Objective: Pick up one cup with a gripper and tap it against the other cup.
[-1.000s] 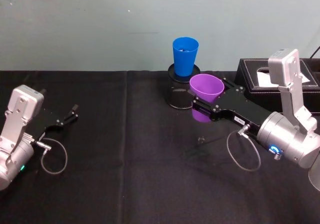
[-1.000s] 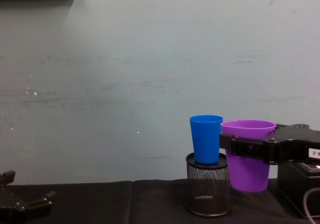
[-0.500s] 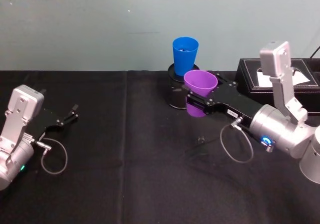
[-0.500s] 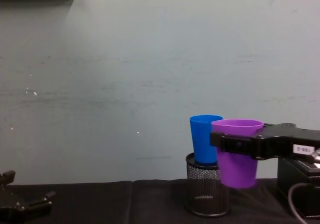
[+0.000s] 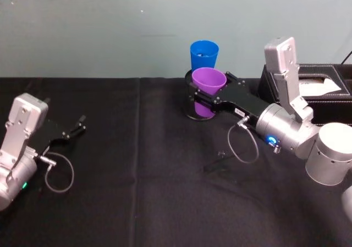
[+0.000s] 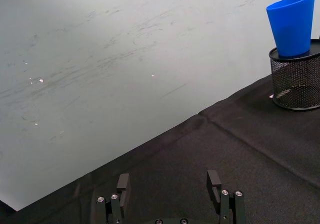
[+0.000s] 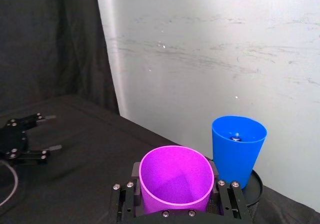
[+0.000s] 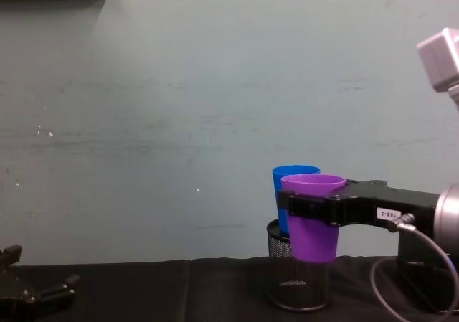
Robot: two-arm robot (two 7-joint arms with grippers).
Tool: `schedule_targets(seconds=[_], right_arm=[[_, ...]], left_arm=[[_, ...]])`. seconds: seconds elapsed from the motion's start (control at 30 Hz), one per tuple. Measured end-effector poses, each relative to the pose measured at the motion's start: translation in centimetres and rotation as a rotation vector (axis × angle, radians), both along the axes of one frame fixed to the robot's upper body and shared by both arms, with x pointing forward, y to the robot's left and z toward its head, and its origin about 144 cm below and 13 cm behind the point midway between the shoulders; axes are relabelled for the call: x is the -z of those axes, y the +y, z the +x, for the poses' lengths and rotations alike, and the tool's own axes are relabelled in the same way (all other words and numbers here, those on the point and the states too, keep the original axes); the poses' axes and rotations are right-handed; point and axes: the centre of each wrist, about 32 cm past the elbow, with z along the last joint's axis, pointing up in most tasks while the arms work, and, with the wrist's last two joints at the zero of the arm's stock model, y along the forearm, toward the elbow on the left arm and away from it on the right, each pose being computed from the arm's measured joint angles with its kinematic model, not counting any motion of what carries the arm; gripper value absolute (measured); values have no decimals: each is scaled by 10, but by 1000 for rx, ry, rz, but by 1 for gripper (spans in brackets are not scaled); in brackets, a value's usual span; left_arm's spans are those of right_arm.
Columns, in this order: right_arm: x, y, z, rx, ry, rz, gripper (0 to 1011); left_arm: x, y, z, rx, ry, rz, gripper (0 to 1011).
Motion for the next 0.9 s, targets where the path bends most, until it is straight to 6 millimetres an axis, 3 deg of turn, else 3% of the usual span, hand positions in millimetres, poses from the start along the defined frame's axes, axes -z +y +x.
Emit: schedule_targets(seconds=[0.9], right_arm=[[11,18,40,52,0,3,747]], left_arm=[[0,0,0,0,0,0,1000]])
